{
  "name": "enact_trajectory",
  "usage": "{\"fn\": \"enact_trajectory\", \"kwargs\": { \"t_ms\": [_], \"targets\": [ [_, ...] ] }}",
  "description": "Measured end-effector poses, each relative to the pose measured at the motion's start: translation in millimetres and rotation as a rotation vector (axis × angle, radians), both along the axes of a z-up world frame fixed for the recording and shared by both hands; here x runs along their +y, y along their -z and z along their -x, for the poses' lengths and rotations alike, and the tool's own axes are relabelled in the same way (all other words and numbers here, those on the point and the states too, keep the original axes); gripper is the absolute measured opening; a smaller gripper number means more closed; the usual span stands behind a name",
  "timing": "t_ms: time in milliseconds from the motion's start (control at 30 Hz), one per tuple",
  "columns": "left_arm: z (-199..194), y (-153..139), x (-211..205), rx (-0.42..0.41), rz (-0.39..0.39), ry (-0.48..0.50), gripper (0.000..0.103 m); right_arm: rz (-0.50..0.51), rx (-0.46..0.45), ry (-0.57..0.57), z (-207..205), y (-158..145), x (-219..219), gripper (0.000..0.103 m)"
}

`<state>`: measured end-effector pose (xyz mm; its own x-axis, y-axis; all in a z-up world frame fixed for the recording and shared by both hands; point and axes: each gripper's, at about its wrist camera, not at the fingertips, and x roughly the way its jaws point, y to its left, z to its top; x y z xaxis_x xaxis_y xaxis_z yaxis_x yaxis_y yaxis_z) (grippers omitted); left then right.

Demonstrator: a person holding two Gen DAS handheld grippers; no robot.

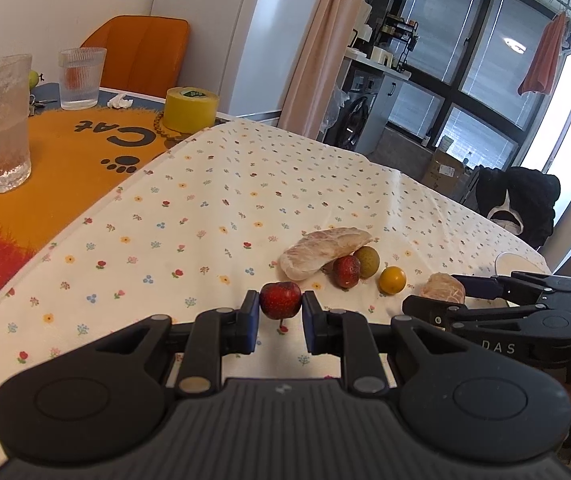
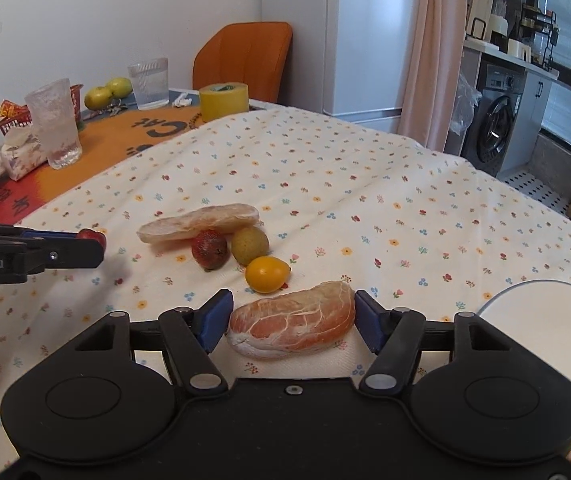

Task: Organize fruits
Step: 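Close the right gripper on a pink pomelo segment while the left holds the tomato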

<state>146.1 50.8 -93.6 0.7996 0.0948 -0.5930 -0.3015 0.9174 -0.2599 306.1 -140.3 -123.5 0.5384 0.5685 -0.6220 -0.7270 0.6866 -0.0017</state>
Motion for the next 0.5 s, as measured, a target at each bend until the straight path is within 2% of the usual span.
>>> {"fn": "enact_trajectory", "kwargs": {
  "t_ms": [500],
  "targets": [
    [-1.3, -18.0, -30.8, -0.045, -0.034, 0.059, 0.021, -0.077, -0.053, 0.068, 11.9, -29.3, -42.3, 0.063]
  ]
}}
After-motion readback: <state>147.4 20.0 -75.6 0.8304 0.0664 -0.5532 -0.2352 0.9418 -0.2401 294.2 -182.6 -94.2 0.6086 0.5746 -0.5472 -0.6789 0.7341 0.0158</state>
